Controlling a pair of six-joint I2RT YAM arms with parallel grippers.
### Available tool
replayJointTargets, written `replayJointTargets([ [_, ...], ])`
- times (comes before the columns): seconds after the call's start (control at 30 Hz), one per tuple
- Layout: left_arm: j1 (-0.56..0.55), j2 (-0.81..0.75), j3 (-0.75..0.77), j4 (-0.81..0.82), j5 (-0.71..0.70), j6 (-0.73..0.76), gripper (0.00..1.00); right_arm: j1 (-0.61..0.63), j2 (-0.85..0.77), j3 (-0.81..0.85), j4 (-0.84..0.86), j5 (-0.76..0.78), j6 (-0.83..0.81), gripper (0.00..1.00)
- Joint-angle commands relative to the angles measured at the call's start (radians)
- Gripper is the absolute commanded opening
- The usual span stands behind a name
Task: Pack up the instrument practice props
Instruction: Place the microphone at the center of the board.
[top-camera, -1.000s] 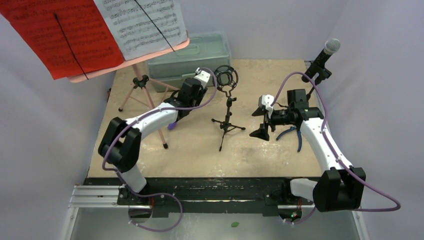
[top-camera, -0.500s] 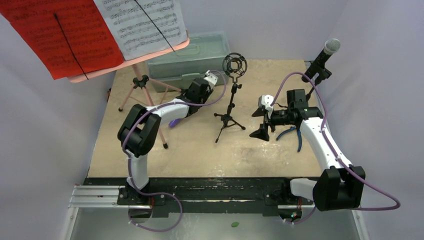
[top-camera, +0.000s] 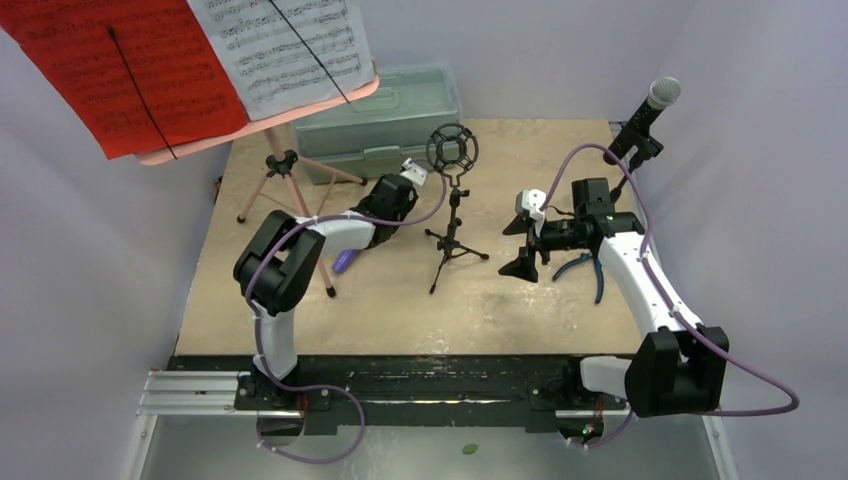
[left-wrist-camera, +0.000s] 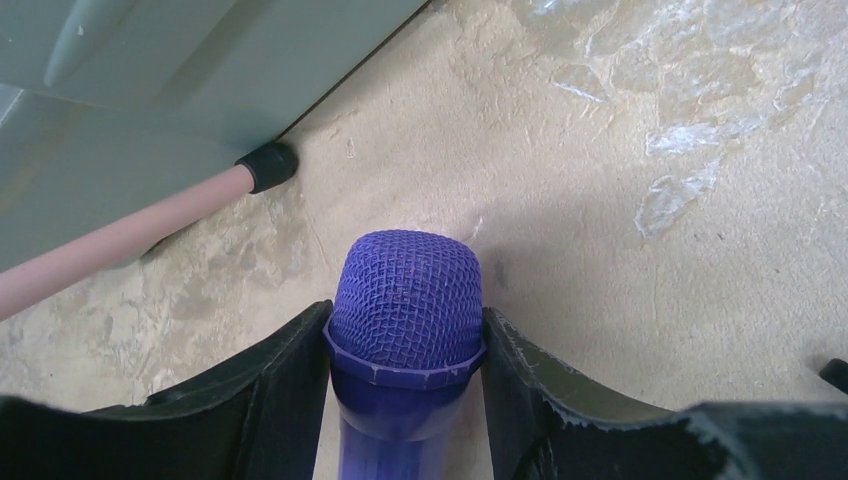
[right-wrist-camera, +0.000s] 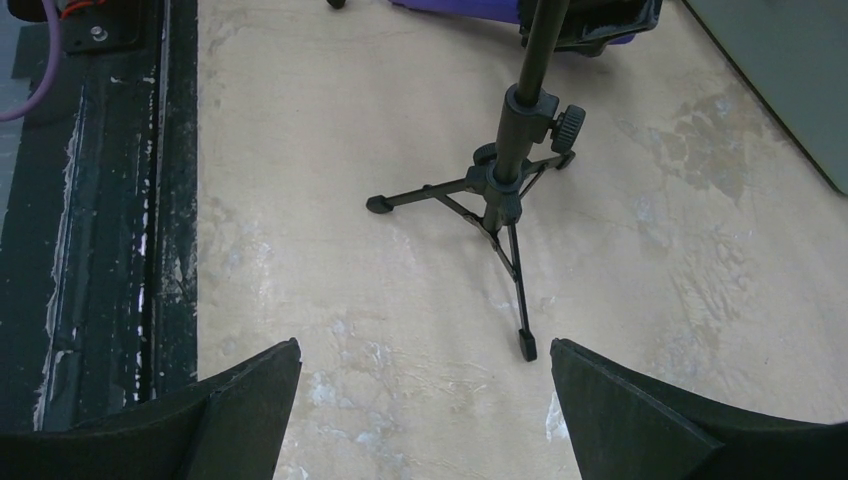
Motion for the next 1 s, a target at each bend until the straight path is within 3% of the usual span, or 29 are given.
replayJointTargets([
  [0.0, 0.017, -0.053, 0.008, 0.078, -0.025, -0.027, 0.32, -0.002, 0.004, 0.038, -0.016, -0.030, -0.017, 0.99],
  [0.23, 0.047, 0.000, 0.089, 0.070, -0.020, -0.006, 0.36, -0.002, 0.005, 0.038, -0.015, -0.026, -0.016, 0.99],
  [0.47, 0.065, 0.070, 0.181, 0.015, -0.020, -0.021, 0.56, -0.002, 0.005, 0.038, -0.017, -0.021, -0.018, 0.99],
  [0.67, 0.066, 0.052, 0.193, -0.012, -0.019, -0.041, 0.65, -0.002, 0.008, 0.039, -0.020, -0.021, -0.019, 0.99],
  [0.97, 0.067, -0.052, 0.182, -0.162, 0.103, -0.146, 0.68, -0.002, 0.008, 0.041, -0.022, -0.016, -0.022, 0.99],
])
